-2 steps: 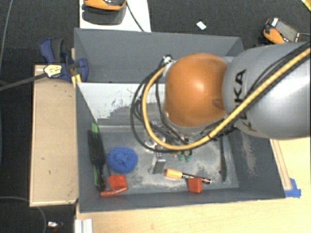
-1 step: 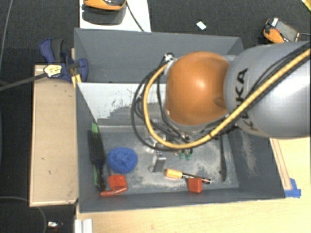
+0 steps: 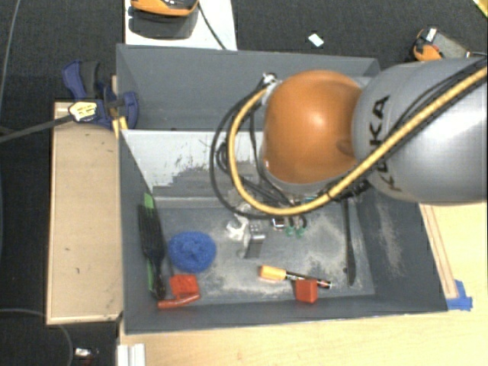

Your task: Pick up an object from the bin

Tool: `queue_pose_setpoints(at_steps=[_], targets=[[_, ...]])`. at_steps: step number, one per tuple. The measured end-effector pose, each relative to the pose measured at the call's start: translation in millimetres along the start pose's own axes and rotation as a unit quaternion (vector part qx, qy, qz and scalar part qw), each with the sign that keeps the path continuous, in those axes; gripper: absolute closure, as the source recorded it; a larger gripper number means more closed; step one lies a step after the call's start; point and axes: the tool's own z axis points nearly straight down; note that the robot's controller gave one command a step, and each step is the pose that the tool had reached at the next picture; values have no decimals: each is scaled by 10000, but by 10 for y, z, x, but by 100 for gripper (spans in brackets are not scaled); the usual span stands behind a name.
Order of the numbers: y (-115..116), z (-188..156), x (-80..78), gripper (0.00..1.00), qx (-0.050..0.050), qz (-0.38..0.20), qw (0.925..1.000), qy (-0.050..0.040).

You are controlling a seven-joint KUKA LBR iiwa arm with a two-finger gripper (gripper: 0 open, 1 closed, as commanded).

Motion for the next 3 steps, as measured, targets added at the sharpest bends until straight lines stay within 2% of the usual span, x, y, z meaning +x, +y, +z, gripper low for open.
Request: queue_pose_setpoints(at_steps=[1,2,3], targets=[[-58,240,-266,0,-8,-74,10000,-19],[176,418,-89,0,-4,-1060,9944,-20],[496,800,-32,0,-5,-2142,9768,-7]])
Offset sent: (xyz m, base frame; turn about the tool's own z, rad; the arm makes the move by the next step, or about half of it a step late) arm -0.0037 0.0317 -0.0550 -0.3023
